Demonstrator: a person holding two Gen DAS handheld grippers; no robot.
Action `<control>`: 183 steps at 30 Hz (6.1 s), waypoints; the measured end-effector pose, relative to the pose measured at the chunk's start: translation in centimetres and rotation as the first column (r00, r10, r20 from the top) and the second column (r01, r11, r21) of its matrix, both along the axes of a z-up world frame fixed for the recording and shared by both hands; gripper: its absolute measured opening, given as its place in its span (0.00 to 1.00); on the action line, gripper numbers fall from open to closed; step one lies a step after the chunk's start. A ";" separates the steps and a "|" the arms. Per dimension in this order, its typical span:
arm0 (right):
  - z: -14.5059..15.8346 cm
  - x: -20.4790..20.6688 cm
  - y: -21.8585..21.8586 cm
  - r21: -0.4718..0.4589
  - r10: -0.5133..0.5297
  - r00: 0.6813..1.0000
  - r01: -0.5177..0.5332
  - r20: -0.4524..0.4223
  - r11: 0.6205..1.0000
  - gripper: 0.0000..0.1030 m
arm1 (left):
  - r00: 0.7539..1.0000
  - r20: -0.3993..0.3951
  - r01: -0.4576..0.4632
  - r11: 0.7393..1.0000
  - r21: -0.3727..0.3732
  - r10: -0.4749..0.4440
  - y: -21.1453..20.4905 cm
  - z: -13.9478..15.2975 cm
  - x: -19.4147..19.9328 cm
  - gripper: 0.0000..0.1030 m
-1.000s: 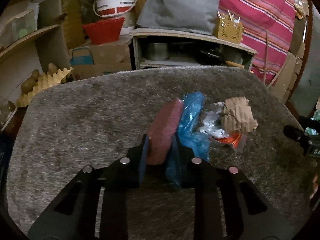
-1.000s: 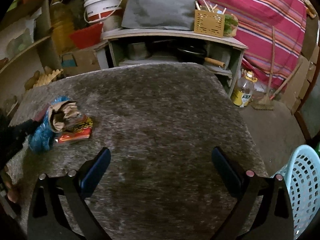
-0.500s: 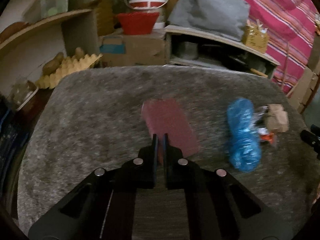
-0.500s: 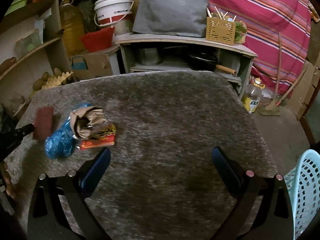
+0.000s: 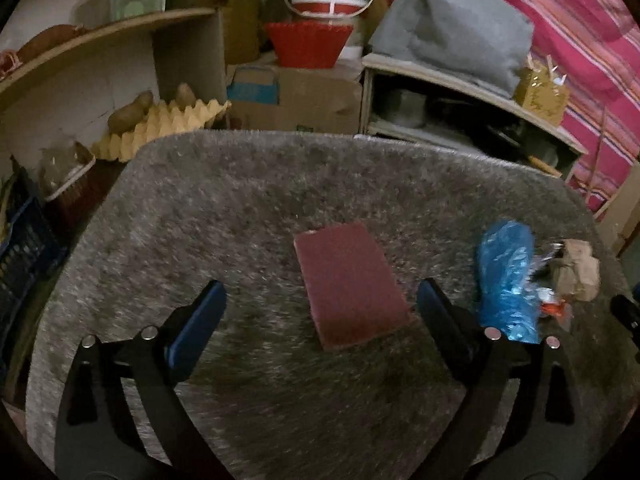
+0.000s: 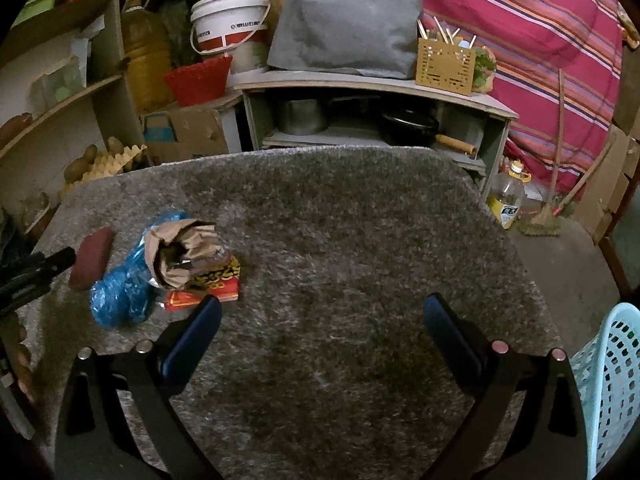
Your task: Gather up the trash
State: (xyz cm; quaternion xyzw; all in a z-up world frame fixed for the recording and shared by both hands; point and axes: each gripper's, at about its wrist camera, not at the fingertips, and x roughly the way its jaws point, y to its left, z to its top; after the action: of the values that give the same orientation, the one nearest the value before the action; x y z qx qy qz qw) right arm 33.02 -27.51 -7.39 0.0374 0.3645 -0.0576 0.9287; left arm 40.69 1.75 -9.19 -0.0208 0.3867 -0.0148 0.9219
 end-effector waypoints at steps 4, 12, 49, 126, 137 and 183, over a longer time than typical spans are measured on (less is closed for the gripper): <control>0.1 0.0 0.3 -0.015 0.001 1.000 -0.001 0.007 1.000 0.96 | 0.999 -0.041 0.001 1.000 0.024 0.000 -0.9 -1.4 1.2 0.93; 0.8 0.1 2.0 -0.033 0.021 0.999 -0.020 0.038 0.999 0.96 | 0.991 -0.100 0.085 0.995 -0.055 -0.090 -0.3 -2.4 1.7 0.59; 2.1 0.3 5.1 -0.001 0.139 0.987 -0.139 0.081 0.990 0.48 | 0.996 0.088 0.017 0.996 0.083 -0.024 3.7 6.3 -7.7 0.57; 1.7 -24.9 -33.1 0.123 -0.378 0.923 0.368 0.069 0.922 0.50 | 0.794 0.247 0.554 0.828 0.084 -0.556 -40.4 8.1 -23.2 0.95; 2.1 -21.5 -29.9 0.091 -0.391 0.919 0.386 0.049 0.918 0.93 | 0.885 0.261 0.355 0.921 0.159 -0.386 -26.7 9.2 -17.2 0.95; 1.0 -3.4 -3.9 0.055 -0.057 0.998 0.058 -0.010 0.997 0.96 | 0.983 0.151 0.088 0.987 0.135 -0.108 -4.1 5.2 -8.4 0.33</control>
State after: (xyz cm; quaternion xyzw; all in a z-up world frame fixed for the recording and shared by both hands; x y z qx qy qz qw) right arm 29.58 -31.38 -6.38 0.0731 0.3685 -0.0744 0.9238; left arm 32.33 -2.36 -3.99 0.0584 0.3132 -0.0371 0.9472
